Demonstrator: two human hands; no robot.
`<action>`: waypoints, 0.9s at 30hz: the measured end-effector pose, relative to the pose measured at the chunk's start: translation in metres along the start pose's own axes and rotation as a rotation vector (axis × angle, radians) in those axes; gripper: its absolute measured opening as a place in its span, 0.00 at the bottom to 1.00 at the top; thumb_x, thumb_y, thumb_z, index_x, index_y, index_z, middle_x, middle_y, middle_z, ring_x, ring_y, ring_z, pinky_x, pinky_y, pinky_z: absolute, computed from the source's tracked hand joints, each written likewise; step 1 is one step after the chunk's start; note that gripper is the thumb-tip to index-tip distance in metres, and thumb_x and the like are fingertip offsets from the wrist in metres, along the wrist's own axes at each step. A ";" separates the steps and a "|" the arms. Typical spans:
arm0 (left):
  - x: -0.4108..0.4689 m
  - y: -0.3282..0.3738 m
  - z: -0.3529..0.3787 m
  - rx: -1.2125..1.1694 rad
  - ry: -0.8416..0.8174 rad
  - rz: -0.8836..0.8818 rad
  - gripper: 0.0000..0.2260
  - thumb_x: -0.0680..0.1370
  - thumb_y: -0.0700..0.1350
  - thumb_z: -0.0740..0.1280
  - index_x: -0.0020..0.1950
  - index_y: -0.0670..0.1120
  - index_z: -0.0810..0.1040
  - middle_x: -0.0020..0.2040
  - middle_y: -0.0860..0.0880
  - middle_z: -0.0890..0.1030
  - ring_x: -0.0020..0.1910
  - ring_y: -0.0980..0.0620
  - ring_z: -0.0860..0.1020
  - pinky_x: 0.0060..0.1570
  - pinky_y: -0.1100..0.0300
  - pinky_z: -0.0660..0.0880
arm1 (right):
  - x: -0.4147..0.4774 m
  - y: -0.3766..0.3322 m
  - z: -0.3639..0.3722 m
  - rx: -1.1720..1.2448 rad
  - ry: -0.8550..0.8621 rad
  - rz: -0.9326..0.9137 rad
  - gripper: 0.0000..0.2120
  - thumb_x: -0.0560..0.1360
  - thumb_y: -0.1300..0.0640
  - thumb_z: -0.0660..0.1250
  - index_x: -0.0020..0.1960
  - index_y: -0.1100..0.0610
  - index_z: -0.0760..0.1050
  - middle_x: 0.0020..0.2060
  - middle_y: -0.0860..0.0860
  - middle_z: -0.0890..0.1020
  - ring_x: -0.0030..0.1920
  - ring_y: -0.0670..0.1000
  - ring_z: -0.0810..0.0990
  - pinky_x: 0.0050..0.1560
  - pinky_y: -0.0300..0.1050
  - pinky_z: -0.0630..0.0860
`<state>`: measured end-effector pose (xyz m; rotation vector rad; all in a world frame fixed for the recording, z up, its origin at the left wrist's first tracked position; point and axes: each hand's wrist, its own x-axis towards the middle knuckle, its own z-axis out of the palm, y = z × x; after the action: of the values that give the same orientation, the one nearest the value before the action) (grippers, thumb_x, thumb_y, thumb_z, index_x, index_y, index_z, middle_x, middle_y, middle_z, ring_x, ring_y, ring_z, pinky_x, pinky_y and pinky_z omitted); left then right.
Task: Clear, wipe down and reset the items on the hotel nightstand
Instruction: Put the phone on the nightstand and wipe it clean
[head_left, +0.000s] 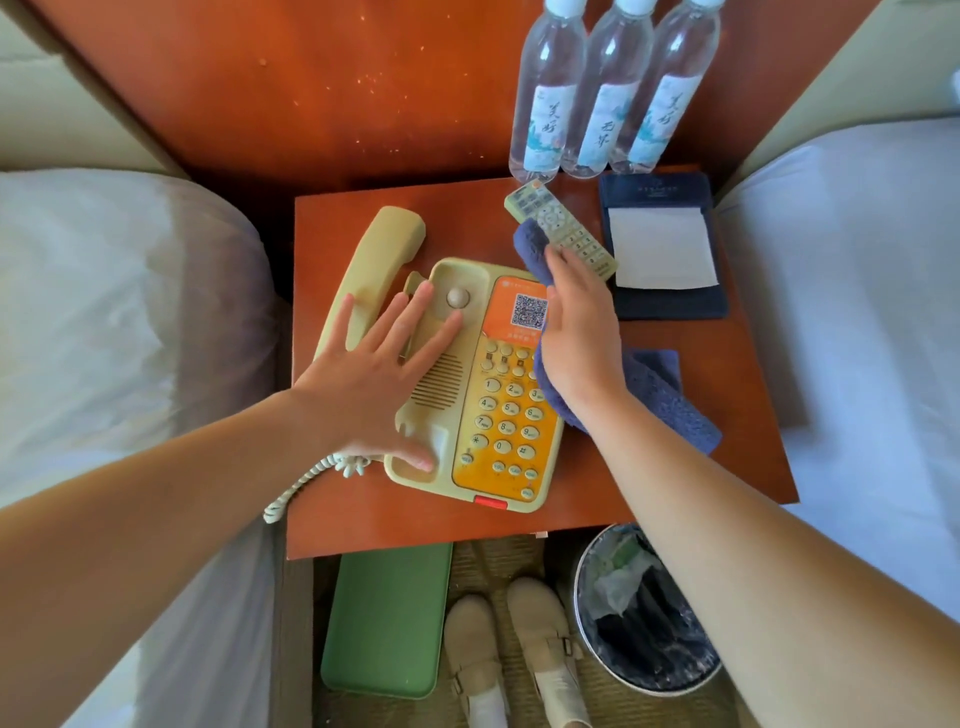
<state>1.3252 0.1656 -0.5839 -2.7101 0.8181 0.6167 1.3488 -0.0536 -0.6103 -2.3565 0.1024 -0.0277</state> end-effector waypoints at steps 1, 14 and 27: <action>0.000 0.000 0.000 0.001 0.007 -0.004 0.62 0.59 0.82 0.57 0.71 0.54 0.20 0.73 0.45 0.22 0.76 0.43 0.32 0.73 0.33 0.42 | -0.009 -0.002 0.000 0.049 0.028 0.033 0.22 0.83 0.63 0.54 0.76 0.58 0.60 0.76 0.53 0.62 0.76 0.51 0.58 0.72 0.37 0.55; -0.001 0.004 -0.005 -0.013 -0.022 -0.026 0.63 0.58 0.81 0.61 0.70 0.55 0.19 0.72 0.47 0.20 0.76 0.45 0.30 0.73 0.34 0.42 | -0.106 -0.006 -0.004 0.477 0.008 0.499 0.20 0.85 0.53 0.50 0.75 0.47 0.63 0.61 0.42 0.76 0.65 0.46 0.72 0.60 0.36 0.65; -0.004 0.001 -0.001 -0.025 0.021 -0.017 0.63 0.56 0.82 0.60 0.71 0.57 0.21 0.75 0.48 0.24 0.73 0.51 0.31 0.74 0.34 0.44 | -0.159 -0.001 0.021 0.548 0.099 0.319 0.22 0.84 0.55 0.51 0.78 0.47 0.58 0.72 0.40 0.67 0.69 0.36 0.63 0.61 0.20 0.59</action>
<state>1.3225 0.1665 -0.5812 -2.7475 0.7967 0.5988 1.1916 -0.0254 -0.6227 -1.7697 0.4577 -0.0145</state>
